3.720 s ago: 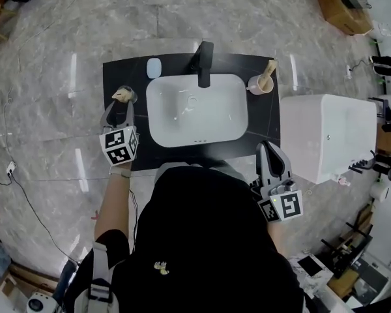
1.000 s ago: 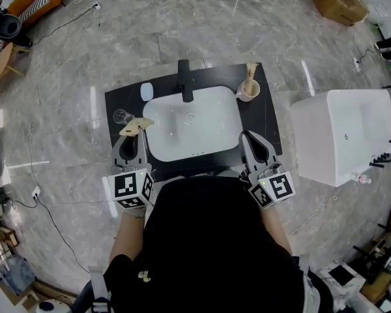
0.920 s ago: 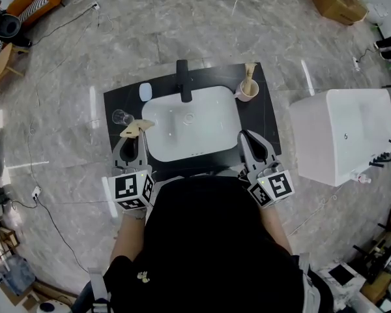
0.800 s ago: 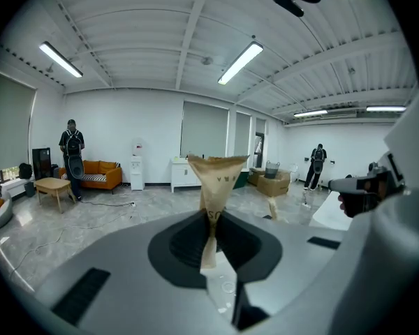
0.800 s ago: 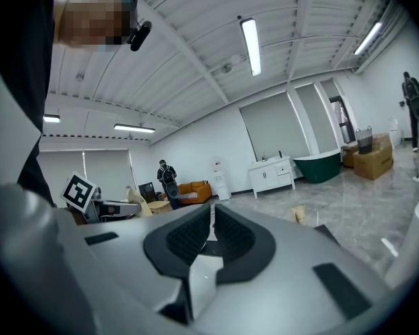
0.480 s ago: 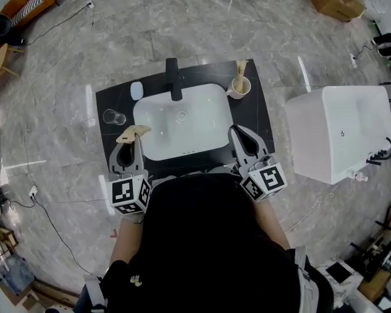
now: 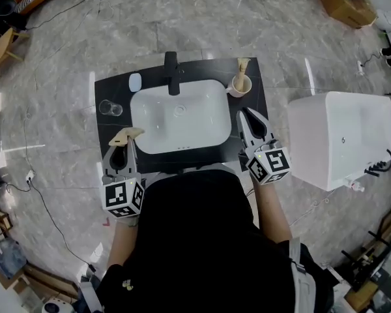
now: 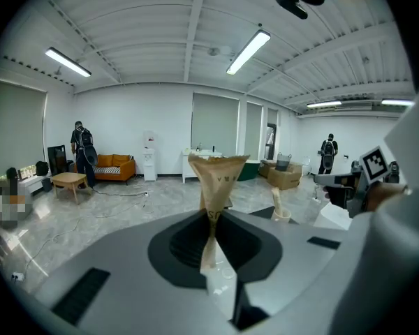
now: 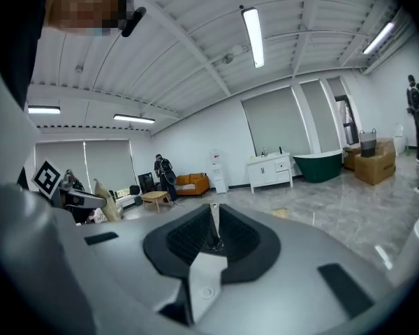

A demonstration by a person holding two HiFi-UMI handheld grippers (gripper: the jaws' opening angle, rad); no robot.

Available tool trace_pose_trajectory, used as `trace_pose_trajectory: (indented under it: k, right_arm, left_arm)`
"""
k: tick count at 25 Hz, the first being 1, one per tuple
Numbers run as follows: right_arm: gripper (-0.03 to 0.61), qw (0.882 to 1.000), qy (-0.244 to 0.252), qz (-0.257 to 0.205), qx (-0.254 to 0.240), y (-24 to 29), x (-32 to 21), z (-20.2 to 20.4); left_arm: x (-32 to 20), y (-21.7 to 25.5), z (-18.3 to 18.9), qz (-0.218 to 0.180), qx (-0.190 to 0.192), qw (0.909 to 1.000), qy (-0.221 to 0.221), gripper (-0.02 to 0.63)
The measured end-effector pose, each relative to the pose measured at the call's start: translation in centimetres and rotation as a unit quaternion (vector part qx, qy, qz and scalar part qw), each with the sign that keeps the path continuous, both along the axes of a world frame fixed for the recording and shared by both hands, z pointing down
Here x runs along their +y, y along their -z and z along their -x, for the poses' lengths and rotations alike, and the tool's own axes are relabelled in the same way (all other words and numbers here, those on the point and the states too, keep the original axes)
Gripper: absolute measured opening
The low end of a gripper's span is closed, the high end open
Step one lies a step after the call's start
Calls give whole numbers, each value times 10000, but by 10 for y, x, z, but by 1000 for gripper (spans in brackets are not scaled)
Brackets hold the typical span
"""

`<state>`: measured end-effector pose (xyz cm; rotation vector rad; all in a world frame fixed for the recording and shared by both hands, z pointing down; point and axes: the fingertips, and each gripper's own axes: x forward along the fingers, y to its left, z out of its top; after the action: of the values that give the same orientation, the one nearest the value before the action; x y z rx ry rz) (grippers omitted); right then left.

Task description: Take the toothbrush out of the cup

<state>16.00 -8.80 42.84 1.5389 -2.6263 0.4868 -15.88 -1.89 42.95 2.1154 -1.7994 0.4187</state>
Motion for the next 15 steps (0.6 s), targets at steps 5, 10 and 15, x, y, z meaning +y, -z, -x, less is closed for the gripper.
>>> trace_pose_trajectory:
  k: [5,10,15]
  right_arm:
    - [40,9998,-24,82,177,-14,-32,-22]
    - [41,9992,-71,295,272,-41,-63,-41]
    - [43,9982,-182,386,433,-69,-90,-62]
  left_arm:
    - [11,-2,1,108,-27,9994,330,44]
    - [19,-1,-4,167,-79,9978,640,44]
    - [29,-3,-11,271,-156,9954,901,44]
